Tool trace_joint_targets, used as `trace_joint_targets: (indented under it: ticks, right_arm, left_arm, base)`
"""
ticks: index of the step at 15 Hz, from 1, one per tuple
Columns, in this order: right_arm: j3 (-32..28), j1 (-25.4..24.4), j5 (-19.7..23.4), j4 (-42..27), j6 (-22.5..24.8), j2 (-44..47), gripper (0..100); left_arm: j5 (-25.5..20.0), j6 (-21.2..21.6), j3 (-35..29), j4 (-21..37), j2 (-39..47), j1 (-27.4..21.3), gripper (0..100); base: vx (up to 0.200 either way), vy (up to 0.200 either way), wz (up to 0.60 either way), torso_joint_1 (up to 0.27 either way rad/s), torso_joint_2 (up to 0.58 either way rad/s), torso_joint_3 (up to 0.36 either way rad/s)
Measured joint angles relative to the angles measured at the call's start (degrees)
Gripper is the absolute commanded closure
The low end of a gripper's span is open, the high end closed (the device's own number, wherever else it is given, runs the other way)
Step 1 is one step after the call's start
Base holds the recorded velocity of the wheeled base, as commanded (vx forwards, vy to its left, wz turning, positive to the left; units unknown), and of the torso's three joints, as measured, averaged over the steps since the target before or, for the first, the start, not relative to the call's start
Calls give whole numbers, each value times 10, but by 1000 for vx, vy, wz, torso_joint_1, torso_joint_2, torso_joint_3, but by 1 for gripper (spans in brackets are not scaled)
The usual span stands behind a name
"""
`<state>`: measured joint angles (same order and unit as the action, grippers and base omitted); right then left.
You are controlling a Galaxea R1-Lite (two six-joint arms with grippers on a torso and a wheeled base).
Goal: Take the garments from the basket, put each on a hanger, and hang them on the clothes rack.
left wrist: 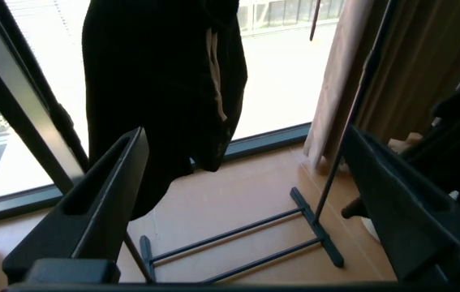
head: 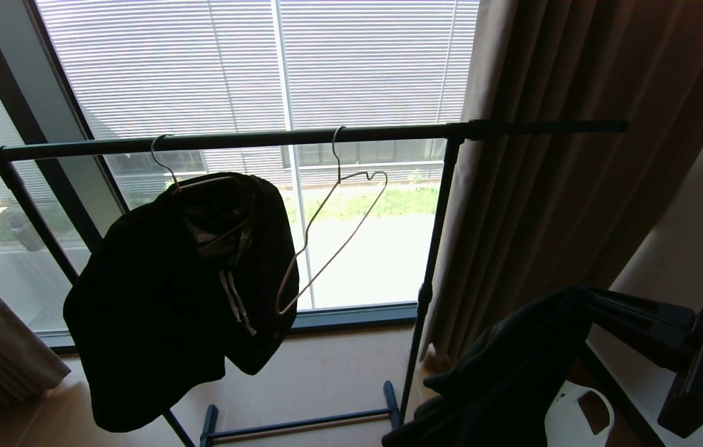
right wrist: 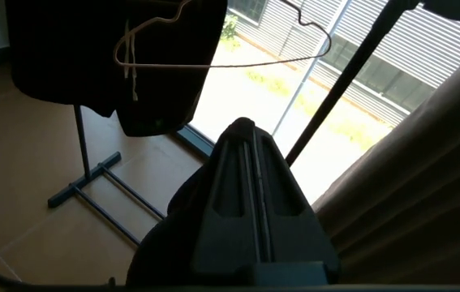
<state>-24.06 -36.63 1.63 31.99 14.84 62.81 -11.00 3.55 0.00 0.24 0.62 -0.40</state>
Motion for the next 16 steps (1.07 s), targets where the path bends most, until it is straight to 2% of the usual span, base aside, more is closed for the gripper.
trace_joint_targets:
  ticks: [3,4,7,13,16]
  right_arm:
    - [-2,1,0,1,0,0,100]
    - [-3,3,0,1,0,1,100]
    - [-3,15,0,24,0,2,100]
    - [-2,17,0,23,0,4,100]
    - [-2,20,1,23,-2,5,100]
  left_arm:
    - [1,0,0,0,0,0,0]
    - [1,0,0,0,0,0,0]
    - [1,-1,0,0,0,0,0]
    - [1,-1,0,0,0,0,0]
    - [1,-1,0,0,0,0,0]
  base:
    - [0,0,0,0,0,0]
    - [0,0,600,7,-2,2]
    - [0,0,0,0,0,0]
    - [0,0,0,0,0,0]
    - [0,0,0,111,-258,-149]
